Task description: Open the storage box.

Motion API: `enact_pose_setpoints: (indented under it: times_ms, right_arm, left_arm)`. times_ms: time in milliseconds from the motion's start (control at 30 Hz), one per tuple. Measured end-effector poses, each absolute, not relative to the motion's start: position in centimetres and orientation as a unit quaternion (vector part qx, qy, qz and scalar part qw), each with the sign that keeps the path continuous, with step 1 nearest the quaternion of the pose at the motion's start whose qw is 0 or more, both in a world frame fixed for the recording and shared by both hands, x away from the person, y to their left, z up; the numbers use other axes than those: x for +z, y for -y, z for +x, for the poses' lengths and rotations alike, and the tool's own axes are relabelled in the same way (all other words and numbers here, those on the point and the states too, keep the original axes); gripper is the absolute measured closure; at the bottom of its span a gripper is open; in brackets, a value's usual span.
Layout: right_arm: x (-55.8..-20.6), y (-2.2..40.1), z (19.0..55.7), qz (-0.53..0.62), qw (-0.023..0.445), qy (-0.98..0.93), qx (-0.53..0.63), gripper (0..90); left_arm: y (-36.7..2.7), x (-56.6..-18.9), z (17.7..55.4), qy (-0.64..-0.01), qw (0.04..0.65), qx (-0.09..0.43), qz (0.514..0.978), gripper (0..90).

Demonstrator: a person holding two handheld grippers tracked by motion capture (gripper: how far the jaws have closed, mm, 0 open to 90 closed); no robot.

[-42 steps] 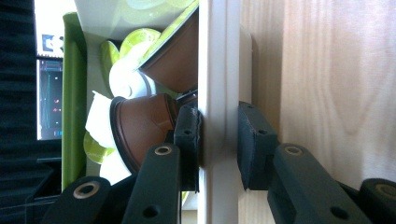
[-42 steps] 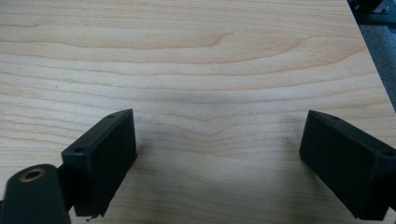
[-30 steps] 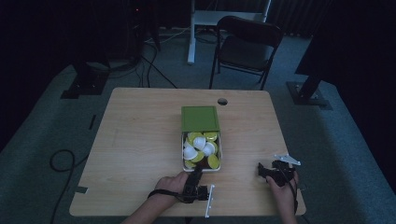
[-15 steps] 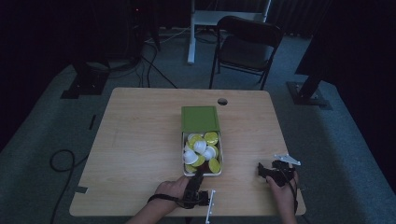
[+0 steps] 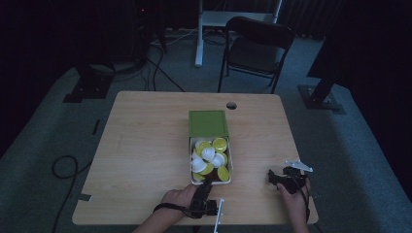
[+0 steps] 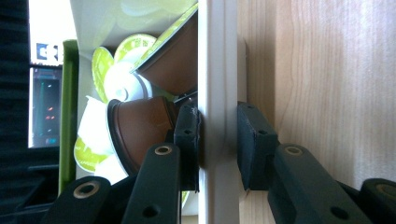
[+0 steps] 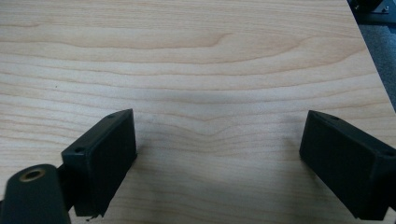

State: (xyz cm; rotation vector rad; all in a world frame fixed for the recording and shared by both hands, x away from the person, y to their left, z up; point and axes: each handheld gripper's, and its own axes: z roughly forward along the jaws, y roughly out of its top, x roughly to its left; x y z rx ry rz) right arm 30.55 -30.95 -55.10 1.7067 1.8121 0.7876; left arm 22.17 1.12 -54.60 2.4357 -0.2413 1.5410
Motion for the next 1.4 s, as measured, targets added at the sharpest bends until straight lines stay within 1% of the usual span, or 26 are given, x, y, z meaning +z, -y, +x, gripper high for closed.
enact_pose_setpoints:
  times_ms: [67,133,233,400,467,800,1067,1400]
  right_arm:
    - [-55.1,30.9,30.5,0.631,0.262,-0.67,0.291,10.3]
    - [-55.1,30.9,30.5,0.631,0.262,-0.67,0.291,10.3]
    - [-55.1,30.9,30.5,0.631,0.262,-0.67,0.291,10.3]
    - [-55.1,30.9,30.5,0.631,0.262,-0.67,0.291,10.3]
    - [-55.1,30.9,30.5,0.631,0.262,-0.67,0.291,10.3]
    - [-55.1,30.9,30.5,0.631,0.262,-0.67,0.291,10.3]
    - [-55.1,30.9,30.5,0.631,0.262,-0.67,0.291,10.3]
    - [-55.1,30.9,30.5,0.631,0.262,-0.67,0.291,10.3]
  left_arm:
    - [-1.3,-54.4,22.2,0.084,0.128,0.521,0.84,71.3]
    - [-1.4,-54.4,22.2,0.09,0.132,0.514,0.843,66.0]
    - [-1.5,-54.2,22.0,0.088,0.139,0.505,0.847,63.2]
    - [-1.6,-53.3,21.7,0.088,0.164,0.498,0.847,63.0]
    - [-1.8,-52.6,21.6,0.079,0.179,0.481,0.855,63.0]
    - [-2.2,-49.8,21.5,0.064,0.222,0.479,0.847,63.1]
    - [-3.1,-47.9,22.4,0.034,0.248,0.471,0.846,63.1]
    - [-4.9,-46.1,23.8,-0.015,0.282,0.444,0.851,63.2]
